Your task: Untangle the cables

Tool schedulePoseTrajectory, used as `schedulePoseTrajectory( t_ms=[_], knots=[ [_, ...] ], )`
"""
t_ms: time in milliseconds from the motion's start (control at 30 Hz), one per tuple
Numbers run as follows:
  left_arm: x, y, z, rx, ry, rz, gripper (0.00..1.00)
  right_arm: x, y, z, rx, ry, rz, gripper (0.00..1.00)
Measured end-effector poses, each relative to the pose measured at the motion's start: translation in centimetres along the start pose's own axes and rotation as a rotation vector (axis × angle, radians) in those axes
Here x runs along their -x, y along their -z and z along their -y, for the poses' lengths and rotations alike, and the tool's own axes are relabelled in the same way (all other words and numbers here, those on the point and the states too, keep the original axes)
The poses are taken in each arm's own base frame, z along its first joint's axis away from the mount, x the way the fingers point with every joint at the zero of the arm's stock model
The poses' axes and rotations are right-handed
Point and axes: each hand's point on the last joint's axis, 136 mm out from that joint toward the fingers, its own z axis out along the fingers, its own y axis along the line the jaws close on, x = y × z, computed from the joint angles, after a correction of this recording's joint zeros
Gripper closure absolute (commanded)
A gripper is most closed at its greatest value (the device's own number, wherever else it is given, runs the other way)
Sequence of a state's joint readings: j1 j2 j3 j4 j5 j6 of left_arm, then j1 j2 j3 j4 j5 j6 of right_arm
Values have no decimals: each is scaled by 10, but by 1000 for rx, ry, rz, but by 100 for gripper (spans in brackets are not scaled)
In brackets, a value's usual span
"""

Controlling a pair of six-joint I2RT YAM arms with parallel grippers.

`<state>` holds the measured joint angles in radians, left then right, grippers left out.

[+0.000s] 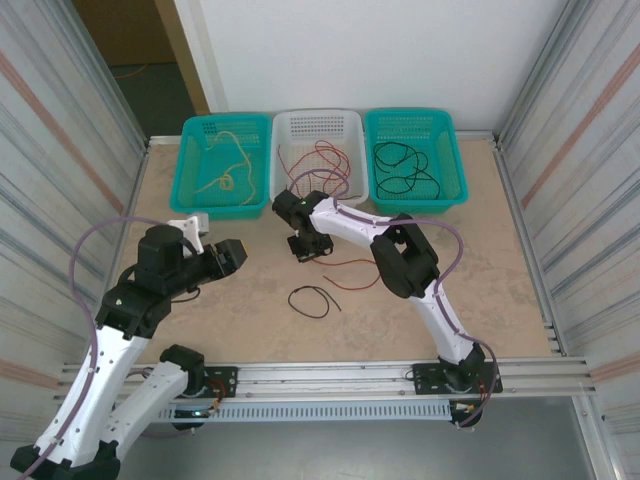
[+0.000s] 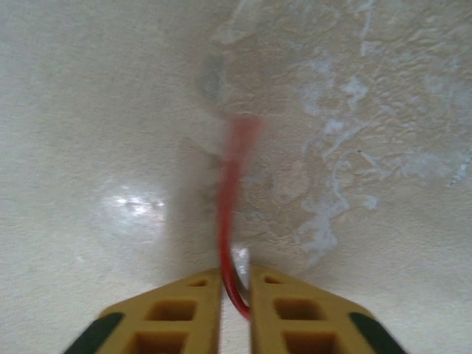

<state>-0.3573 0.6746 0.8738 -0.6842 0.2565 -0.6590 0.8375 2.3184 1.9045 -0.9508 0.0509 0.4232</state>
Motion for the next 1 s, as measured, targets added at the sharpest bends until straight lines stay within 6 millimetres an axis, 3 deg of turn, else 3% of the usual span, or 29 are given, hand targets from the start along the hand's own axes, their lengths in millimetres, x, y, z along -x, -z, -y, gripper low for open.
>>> schedulePoseTrajectory(
  t_ms=[100,267,400,533,800,1000],
  knots=[
    [1,0,-1,2,1,2,45,1,1,0,0,-3,2,100],
    [0,0,-1,2,1,1,44,0,4,-1,-5,5,13,100],
    [1,-2,0,-2,2,-5,42,-2,32,-6,-4,23,69,100],
    [7,-5,10,-45,1,8,38,4,92,-13,28,37,197,100],
    [23,-19,37,-176,-7,25,33,21,240,-19,162,7,534,100],
    [22,-30,50,-252,-61,44,29,29,322,-19,258,-22,702,100]
  ],
)
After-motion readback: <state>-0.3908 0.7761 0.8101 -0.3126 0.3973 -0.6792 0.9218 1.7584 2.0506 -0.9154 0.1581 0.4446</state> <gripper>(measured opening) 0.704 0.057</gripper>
